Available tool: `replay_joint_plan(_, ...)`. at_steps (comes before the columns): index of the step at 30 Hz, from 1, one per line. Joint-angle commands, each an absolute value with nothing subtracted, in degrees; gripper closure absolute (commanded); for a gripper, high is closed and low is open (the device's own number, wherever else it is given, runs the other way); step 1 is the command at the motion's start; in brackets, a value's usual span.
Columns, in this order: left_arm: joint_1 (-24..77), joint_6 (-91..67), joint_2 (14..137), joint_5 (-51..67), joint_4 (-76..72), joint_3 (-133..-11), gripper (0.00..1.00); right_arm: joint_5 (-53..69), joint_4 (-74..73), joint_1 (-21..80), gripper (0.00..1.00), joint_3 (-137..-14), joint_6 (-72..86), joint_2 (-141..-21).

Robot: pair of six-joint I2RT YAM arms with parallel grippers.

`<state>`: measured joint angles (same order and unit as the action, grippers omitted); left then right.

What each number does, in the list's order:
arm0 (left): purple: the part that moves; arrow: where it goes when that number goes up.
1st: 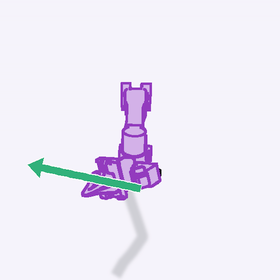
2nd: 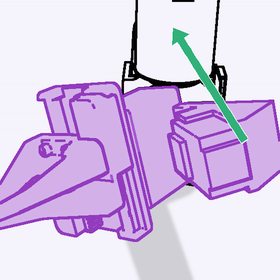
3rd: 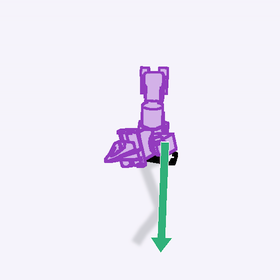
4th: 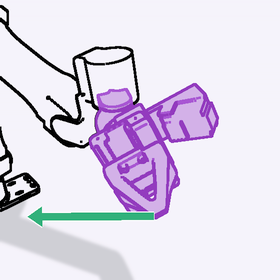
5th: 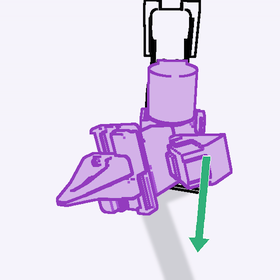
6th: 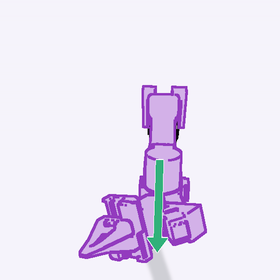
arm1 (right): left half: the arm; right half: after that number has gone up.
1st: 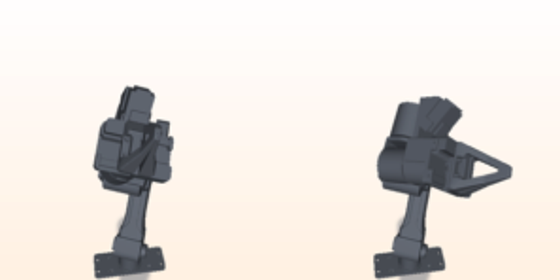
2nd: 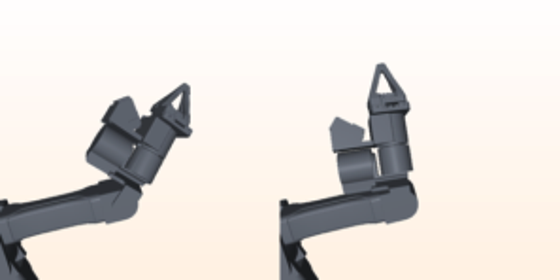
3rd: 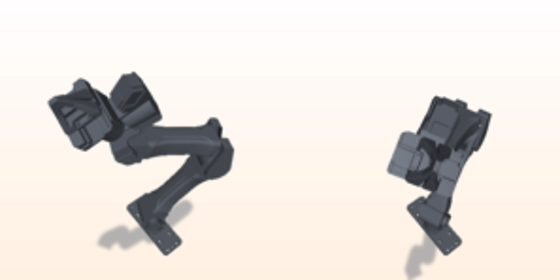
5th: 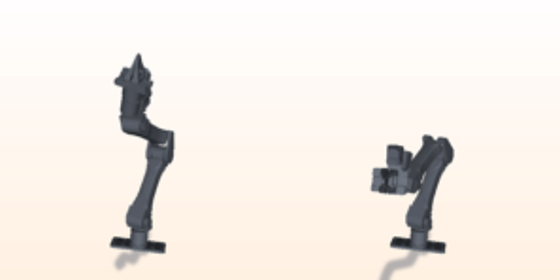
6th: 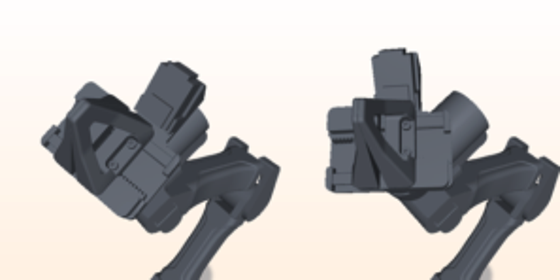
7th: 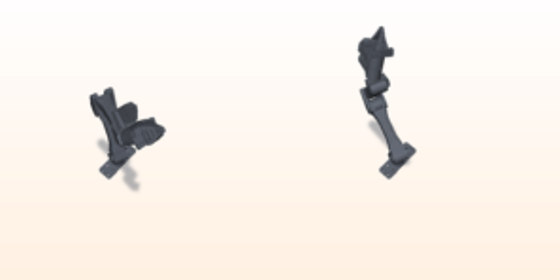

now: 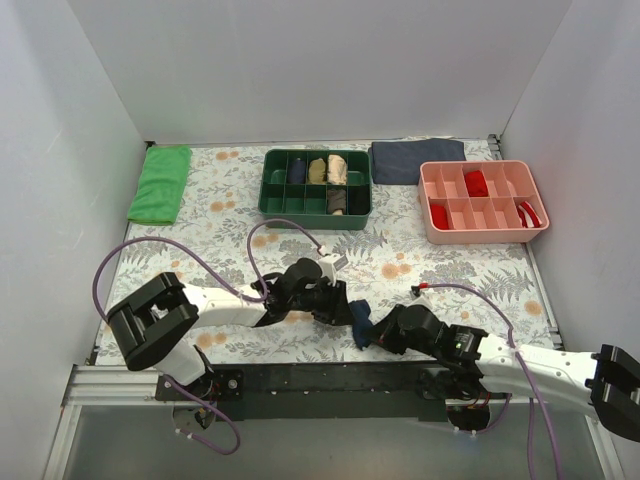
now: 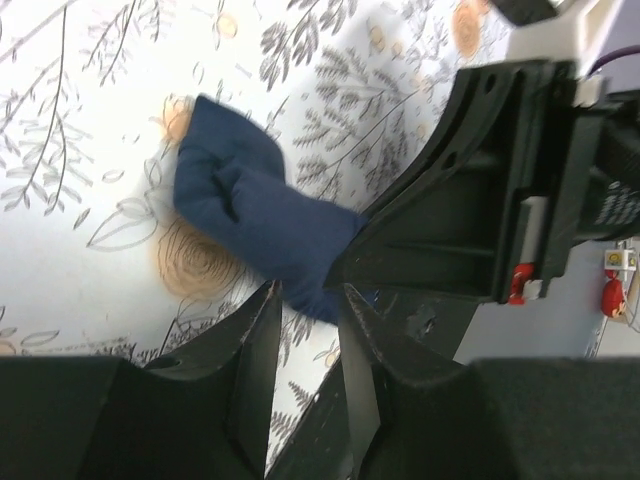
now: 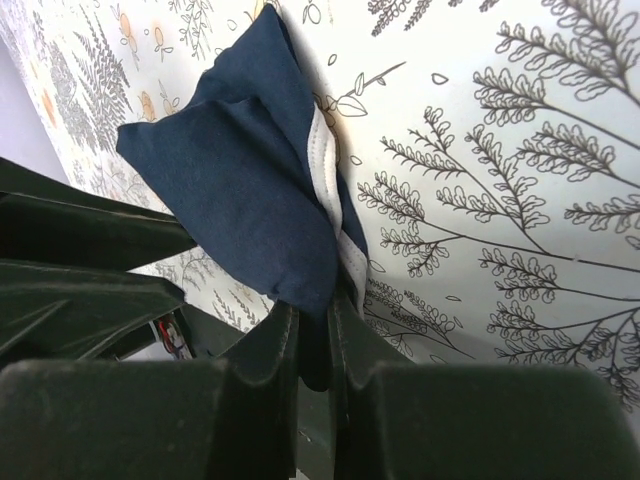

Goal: Roll the underwear
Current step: Roll the underwear to the center of the board.

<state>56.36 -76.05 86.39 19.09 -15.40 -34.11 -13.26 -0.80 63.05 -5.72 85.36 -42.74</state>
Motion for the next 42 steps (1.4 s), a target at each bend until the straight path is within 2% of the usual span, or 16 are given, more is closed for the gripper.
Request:
replay_joint_plan(1,56.5,-75.2,86.7,18.5,-18.4,-38.0,0.71,-13.5,-9.6,62.8,0.99,-2.9,86.9,-45.0)
replay_joint_plan(10,56.5,-75.5,84.1,15.1,-17.3,-38.1,0.73,-9.8,-6.2,62.0,0.99,-1.7,86.5,-54.9)
replay_joint_plan(16,56.5,-75.7,78.4,9.2,-13.8,-36.2,0.75,-7.9,2.4,60.4,0.99,-5.8,76.7,-64.0)
replay_joint_plan(21,56.5,-76.2,72.0,2.9,-9.3,-35.2,0.75,3.7,17.5,57.5,0.99,-10.9,65.3,-78.5)
replay_joint_plan(24,56.4,-76.5,69.6,1.4,-7.4,-34.3,0.75,8.2,22.9,56.9,0.99,-13.8,61.1,-83.3)
replay_joint_plan(33,56.4,-77.1,68.4,-0.8,-6.1,-32.1,0.76,10.5,27.4,52.3,0.99,-6.7,63.0,-70.9)
replay_joint_plan(37,56.5,-76.1,70.4,2.5,-7.8,-31.1,0.81,12.9,20.9,49.5,0.99,-10.1,59.3,-69.3)
replay_joint_plan(42,56.4,-74.8,69.5,4.3,-8.3,-30.5,0.83,20.1,26.3,45.8,0.99,-7.6,61.4,-71.3)
